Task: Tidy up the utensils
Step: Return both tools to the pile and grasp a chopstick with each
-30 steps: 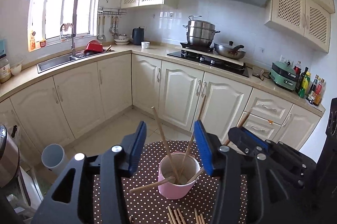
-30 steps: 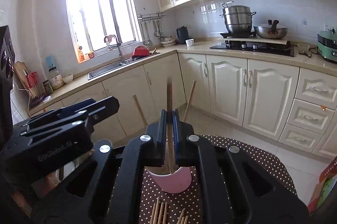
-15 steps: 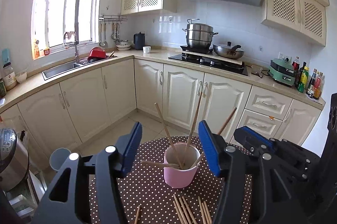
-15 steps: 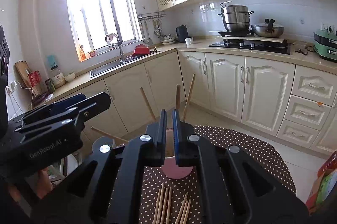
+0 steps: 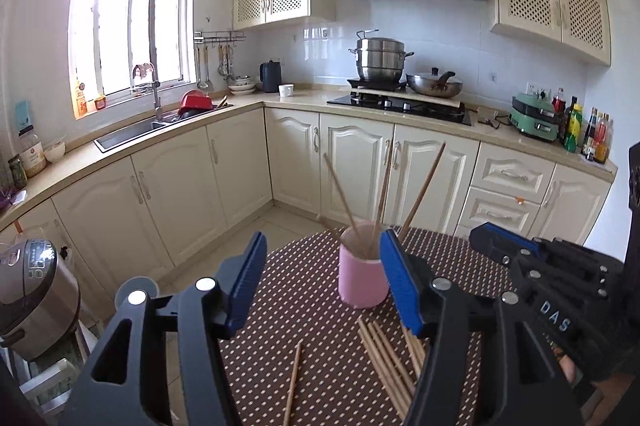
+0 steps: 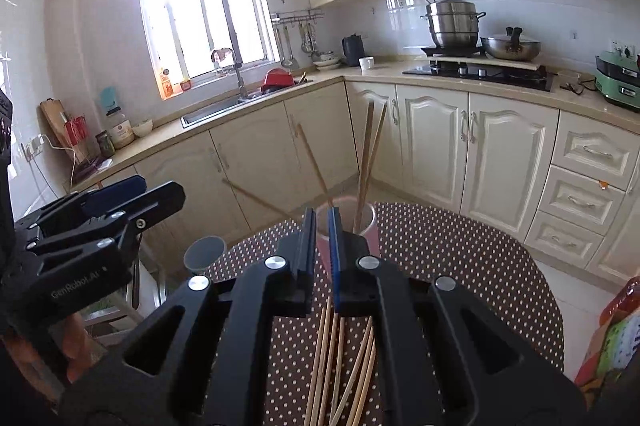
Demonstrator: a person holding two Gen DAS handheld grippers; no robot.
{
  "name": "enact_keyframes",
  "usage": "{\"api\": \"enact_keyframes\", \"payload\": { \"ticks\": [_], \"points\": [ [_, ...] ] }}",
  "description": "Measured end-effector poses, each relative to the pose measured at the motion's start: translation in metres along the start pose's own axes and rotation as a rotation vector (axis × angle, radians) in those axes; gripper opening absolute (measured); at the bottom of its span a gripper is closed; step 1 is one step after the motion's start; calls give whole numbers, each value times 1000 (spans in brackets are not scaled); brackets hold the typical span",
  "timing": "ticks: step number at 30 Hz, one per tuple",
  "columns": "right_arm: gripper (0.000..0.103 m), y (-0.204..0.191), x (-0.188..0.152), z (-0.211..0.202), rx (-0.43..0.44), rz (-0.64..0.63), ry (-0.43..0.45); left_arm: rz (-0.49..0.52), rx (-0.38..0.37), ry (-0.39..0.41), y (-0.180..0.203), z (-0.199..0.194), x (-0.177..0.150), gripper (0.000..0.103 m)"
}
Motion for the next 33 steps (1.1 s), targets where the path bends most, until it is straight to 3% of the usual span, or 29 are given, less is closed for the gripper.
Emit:
{"api": "enact_keyframes", "payload": {
  "ticks": [5, 16, 20, 24, 25, 26, 28, 33],
  "points": [
    [46, 3, -30, 7, -13, 3, -56, -8, 15, -88, -22, 6, -39, 59],
    [46, 21, -99, 54, -66, -6, -289, -79, 8, -446, -68, 76, -137, 59],
    [45, 32, -119, 76, -78, 6, -397, -93, 4, -495, -73, 90, -153, 59],
    [35, 36, -135, 95, -78, -8, -487, -102, -1, -534, -75, 103, -162, 58],
    [34, 37, -138, 98, -84, -14, -500, -106, -1, -542, -76, 106, -165, 56],
    [34, 38, -141, 101, -90, -19, -510, -111, -2, -552, -78, 108, -167, 45],
    [34, 40, -144, 105, -95, -21, -523, -125, -5, -572, -82, 116, -170, 36],
    [32, 42, -147, 118, -99, -25, -546, -142, -17, -581, -87, 127, -171, 28]
  ]
}}
Point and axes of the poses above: each gripper's, at about its wrist camera, not at the fingertips, and z roughly the way its jaws point, y to its right, x to its top, the point moved 4 cm from there along z, roughly the way its jaws point, and after that the axes turned 11 degrees about -x, right-handed, at the moved point
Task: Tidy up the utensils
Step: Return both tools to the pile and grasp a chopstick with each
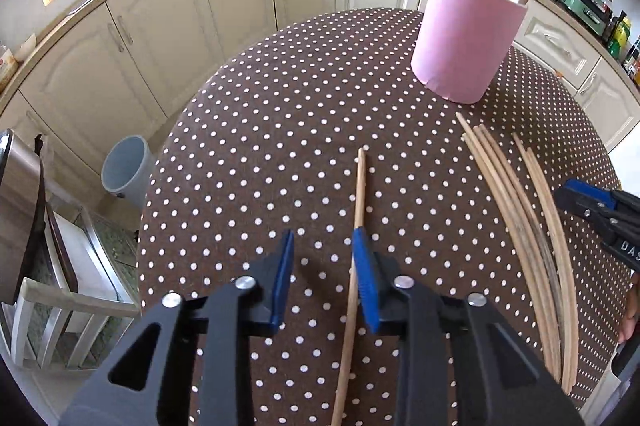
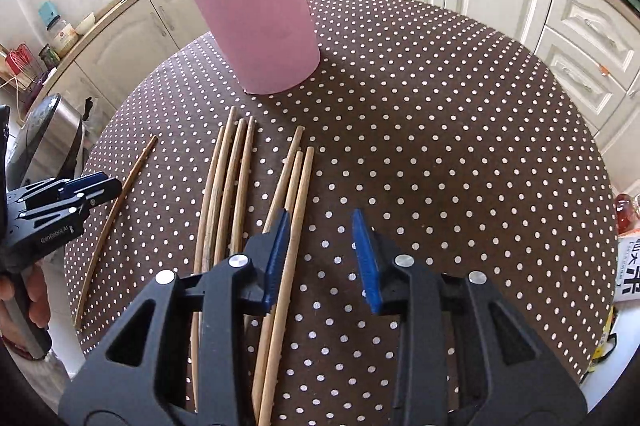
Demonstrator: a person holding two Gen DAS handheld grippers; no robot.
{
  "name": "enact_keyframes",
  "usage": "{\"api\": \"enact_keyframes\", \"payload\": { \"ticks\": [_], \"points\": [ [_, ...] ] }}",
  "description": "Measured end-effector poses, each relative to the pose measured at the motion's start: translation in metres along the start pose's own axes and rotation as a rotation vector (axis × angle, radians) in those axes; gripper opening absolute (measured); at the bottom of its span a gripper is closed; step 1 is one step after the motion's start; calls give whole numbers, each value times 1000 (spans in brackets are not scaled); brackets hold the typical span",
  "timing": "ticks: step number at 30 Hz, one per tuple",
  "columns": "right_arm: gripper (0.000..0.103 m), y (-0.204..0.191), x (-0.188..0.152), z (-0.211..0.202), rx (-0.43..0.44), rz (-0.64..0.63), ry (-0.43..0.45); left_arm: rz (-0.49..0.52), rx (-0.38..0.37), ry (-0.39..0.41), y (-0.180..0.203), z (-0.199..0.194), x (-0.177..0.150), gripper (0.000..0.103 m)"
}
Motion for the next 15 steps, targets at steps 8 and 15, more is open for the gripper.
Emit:
{"api": "enact_keyframes", "payload": {
  "ticks": [8, 15],
  "points": [
    [29, -8, 9, 13, 3, -29, -22, 30, 2, -14, 10, 11, 15, 15],
    [28, -7, 27, 22, 22, -41, -73, 56, -22, -94, 22, 21, 20, 15]
  ]
}}
Point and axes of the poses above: each gripper's, at about its wrist camera, not at the fingertips, and z roughly the way its jaws point, y to its right, x to its top, the point moved 4 cm from there along z, roughly the way its jaws point, and after that the axes turned 11 degrees about -x, right-handed, at the moved point
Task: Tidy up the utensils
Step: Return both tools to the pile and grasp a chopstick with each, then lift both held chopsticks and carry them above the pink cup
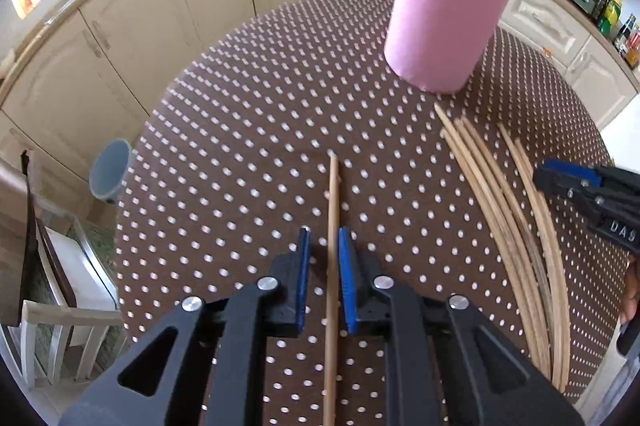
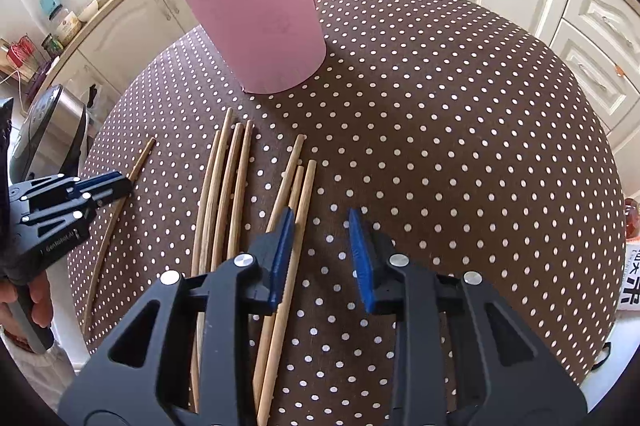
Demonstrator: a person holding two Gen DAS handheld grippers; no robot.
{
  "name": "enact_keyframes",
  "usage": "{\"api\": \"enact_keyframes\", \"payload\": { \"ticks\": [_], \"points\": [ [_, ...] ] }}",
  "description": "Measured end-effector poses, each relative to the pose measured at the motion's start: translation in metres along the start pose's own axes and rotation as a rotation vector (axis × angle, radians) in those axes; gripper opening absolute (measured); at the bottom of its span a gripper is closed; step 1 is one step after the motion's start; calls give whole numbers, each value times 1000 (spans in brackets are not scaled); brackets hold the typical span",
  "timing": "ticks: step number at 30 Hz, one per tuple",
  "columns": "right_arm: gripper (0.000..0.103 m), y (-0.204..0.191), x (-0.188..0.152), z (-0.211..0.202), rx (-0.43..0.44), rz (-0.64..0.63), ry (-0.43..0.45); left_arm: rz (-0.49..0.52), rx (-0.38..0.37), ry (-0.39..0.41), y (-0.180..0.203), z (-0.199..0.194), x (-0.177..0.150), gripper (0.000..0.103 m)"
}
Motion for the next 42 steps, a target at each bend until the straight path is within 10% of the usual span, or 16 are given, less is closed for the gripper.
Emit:
{"api": "enact_keyframes", "payload": {
  "ticks": [19, 42],
  "points": [
    [6, -25, 14, 8, -80, -81, 7, -38, -47, 45, -8, 2, 16, 5],
    [5, 1, 18, -191, 118, 12, 514, 102, -135, 482, 82, -171, 30, 5]
  ]
}}
Point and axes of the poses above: each gripper's, at about its wrist camera, not at the fingertips, and z roughly the way its jaws point, y to its right, x to its top, the point moved 4 cm from there along z, roughly the way its jaws point, and after that the axes turned 11 degrees about -x, right-handed, at the moved point
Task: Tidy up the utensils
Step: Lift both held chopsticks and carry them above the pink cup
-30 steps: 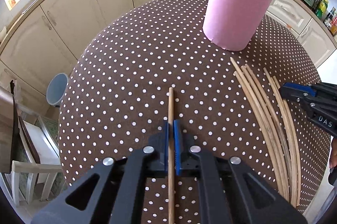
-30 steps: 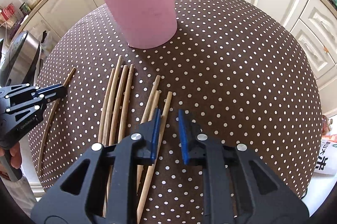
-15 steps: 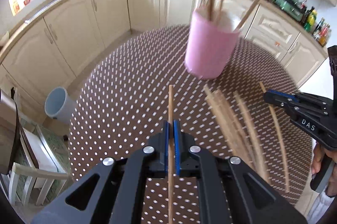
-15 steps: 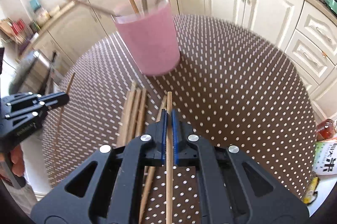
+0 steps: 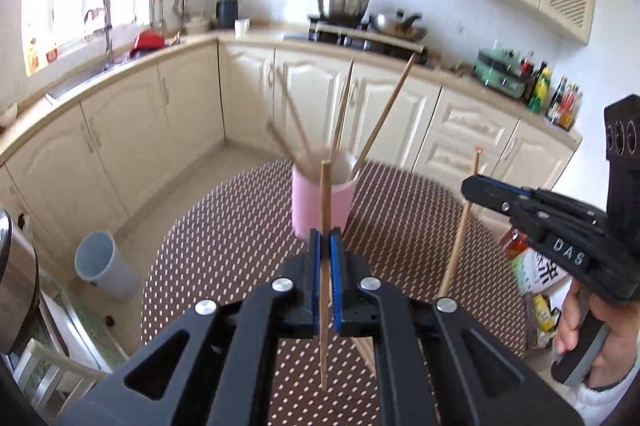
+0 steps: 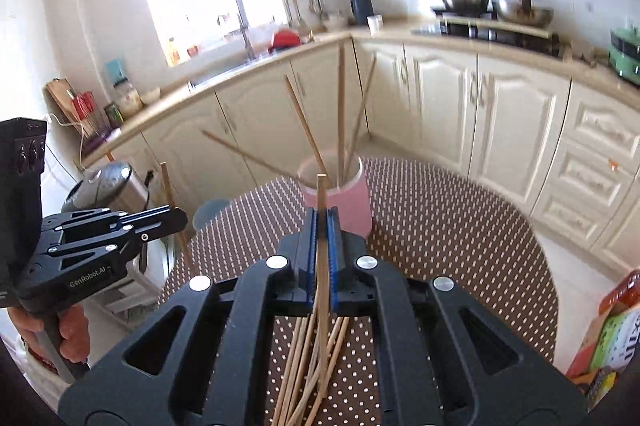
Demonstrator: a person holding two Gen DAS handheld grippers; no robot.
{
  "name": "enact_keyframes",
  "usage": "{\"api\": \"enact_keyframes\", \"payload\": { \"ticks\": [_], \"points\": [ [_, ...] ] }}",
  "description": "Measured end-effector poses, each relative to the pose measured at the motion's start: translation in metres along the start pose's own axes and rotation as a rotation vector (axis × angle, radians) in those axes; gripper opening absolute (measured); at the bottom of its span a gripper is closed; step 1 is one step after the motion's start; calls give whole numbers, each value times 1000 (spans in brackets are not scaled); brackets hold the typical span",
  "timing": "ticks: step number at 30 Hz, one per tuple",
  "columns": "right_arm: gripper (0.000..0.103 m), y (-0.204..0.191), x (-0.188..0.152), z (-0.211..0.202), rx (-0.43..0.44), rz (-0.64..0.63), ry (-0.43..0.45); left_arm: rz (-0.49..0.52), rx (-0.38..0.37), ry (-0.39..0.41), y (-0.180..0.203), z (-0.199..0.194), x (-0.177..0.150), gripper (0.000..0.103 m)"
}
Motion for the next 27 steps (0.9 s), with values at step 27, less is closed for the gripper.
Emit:
{"api": "enact_keyframes", "payload": {
  "ticks": [27],
  "points": [
    [5, -40, 95, -26, -16, -76, 288, 9, 65, 395, 28, -3, 107, 5]
  ]
}}
Point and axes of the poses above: each gripper's, at about its wrist camera, not at the fingertips, and z roughly the way its jaws point, y to its right, x to its top, the point moved 4 cm from there along z, roughly the way its jaws point, and after that the axes turned 11 degrees about -x, right-handed, at the moved point
